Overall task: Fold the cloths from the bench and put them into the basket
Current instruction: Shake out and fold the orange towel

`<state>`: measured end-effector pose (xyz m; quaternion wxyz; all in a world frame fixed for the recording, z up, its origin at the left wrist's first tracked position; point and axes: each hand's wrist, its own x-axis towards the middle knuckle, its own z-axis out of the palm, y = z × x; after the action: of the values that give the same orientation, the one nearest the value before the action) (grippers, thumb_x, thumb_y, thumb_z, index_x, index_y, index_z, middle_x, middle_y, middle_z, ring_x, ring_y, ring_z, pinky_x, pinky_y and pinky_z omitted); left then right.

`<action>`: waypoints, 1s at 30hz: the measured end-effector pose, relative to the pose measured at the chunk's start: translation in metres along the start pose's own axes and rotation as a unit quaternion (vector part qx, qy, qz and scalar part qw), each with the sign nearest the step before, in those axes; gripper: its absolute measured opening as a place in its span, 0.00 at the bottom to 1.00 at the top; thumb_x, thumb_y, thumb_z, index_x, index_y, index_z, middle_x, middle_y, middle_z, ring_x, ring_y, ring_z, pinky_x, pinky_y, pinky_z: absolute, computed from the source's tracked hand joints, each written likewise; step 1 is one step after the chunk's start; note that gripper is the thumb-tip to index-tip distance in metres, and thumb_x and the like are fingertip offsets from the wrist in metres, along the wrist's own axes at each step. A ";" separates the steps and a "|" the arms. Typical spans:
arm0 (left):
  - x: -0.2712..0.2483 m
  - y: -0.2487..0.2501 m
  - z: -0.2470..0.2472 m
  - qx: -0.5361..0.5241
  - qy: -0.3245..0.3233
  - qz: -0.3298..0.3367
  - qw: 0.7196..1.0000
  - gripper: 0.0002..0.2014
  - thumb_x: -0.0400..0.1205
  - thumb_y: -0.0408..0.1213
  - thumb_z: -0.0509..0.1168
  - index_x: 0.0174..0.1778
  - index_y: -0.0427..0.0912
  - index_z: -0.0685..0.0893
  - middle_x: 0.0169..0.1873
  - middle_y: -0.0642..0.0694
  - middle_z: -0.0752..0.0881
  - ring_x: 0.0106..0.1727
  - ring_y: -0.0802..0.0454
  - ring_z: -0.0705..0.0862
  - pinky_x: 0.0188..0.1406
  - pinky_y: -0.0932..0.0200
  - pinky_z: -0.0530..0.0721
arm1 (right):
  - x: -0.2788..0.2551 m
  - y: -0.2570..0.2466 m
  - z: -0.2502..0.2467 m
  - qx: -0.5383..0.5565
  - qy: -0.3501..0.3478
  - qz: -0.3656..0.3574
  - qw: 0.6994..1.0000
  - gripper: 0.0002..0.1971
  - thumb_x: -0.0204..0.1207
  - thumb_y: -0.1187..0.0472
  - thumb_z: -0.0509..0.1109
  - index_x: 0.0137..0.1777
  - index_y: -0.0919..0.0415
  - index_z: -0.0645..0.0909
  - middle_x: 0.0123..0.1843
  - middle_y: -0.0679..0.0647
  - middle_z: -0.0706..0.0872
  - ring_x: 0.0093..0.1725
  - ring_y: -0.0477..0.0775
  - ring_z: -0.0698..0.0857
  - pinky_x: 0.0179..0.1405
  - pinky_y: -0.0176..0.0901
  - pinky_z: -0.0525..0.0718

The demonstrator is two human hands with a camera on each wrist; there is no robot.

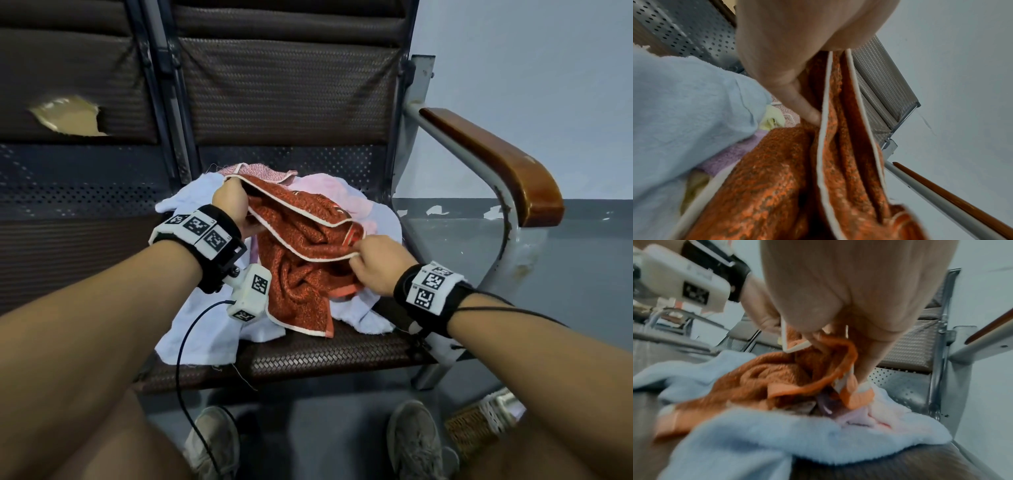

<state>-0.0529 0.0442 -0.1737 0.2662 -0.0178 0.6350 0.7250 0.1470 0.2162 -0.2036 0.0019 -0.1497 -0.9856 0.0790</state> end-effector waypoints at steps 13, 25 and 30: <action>-0.051 0.064 0.002 -0.032 -0.019 0.105 0.994 0.11 0.87 0.29 0.58 0.50 0.42 0.87 0.35 0.43 0.89 0.32 0.51 0.89 0.33 0.61 0.89 | -0.018 0.040 -0.115 0.126 0.179 0.031 0.975 0.21 0.71 0.74 0.57 0.48 0.52 0.86 0.42 0.57 0.88 0.49 0.65 0.86 0.47 0.43 0.76; -0.090 0.150 0.017 0.169 0.022 0.255 0.952 0.17 0.83 0.42 0.60 0.48 0.32 0.88 0.38 0.40 0.82 0.39 0.46 0.81 0.38 0.54 0.78 | -0.029 0.034 -0.224 -0.004 0.163 0.017 0.987 0.14 0.89 0.56 0.52 0.57 0.63 0.78 0.57 0.66 0.87 0.57 0.68 0.84 0.56 0.55 0.79; -0.103 0.152 0.018 0.087 -0.172 0.199 0.961 0.06 0.77 0.37 0.69 0.46 0.41 0.86 0.35 0.44 0.88 0.31 0.51 0.86 0.33 0.60 0.87 | -0.040 0.028 -0.242 0.057 0.126 0.051 0.989 0.12 0.78 0.72 0.56 0.49 0.63 0.80 0.54 0.66 0.86 0.57 0.66 0.83 0.54 0.49 0.78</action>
<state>-0.0209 0.0160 0.0062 0.2223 0.2574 0.6312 0.6971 0.1999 0.2679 0.0316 0.1306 -0.2083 -0.9624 0.1158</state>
